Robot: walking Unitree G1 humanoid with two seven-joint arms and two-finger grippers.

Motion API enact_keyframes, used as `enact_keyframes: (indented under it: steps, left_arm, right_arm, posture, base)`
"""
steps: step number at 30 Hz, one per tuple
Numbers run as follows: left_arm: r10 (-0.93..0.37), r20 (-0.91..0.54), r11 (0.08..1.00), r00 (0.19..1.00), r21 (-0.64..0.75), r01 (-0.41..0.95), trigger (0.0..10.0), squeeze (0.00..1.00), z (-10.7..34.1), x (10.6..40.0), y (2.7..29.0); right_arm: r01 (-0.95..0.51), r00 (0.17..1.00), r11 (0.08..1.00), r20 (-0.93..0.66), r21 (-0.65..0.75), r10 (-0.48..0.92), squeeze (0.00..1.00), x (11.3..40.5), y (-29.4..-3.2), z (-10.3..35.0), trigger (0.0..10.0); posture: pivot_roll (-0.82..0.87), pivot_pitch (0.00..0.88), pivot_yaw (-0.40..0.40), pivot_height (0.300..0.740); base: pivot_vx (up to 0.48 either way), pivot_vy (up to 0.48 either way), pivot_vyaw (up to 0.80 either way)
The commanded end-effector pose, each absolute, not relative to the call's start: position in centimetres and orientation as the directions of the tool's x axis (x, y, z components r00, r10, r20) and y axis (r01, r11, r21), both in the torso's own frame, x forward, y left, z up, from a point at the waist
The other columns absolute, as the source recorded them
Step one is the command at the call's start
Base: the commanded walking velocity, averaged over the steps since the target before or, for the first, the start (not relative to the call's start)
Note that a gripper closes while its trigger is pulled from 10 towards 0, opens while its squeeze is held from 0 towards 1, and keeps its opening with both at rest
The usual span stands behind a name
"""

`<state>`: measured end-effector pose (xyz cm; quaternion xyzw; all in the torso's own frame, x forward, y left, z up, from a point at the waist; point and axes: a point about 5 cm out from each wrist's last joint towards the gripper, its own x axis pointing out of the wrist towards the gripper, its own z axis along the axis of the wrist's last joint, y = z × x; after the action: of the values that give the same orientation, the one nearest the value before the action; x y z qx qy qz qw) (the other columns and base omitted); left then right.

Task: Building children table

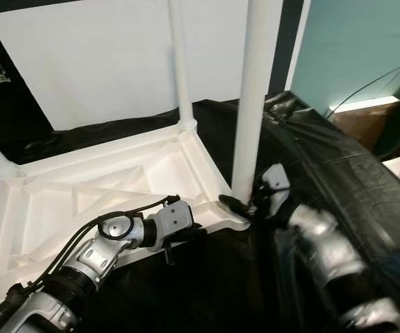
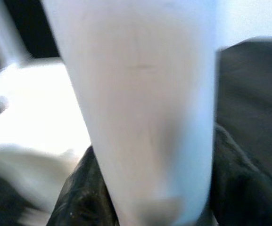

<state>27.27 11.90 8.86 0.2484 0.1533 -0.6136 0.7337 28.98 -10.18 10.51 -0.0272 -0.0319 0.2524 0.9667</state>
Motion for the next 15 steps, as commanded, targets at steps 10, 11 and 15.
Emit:
enact_keyframes:
  steps: [10,11,15]
  left_arm:
    - [-0.714,-0.668,-0.117,-0.210,-0.181,0.976,10.0,0.00,3.83,22.38,12.67]
    - [-0.713,-0.670,-0.117,-0.210,-0.181,0.976,10.0,0.00,3.85,22.39,12.69]
    - [-0.712,-0.670,-0.116,-0.209,-0.180,0.977,10.0,0.00,3.86,22.42,12.67]
  right_arm:
    - [-0.006,0.999,1.000,0.048,-0.029,0.007,0.00,29.17,-13.04,9.85,3.6]
    - [-0.011,0.999,0.999,0.041,-0.033,0.012,0.00,29.38,-12.94,9.93,10.0]
    - [-0.042,0.998,0.998,0.044,-0.044,0.044,0.00,29.54,-12.81,10.09,10.0]
  posture:
    - [-0.04,0.001,0.040,0.740]
    - [-0.04,0.002,0.038,0.740]
    - [-0.04,0.004,0.037,0.740]
  base:
    - [0.000,0.000,0.00]
    - [0.000,0.000,0.00]
    - [0.000,0.000,0.00]
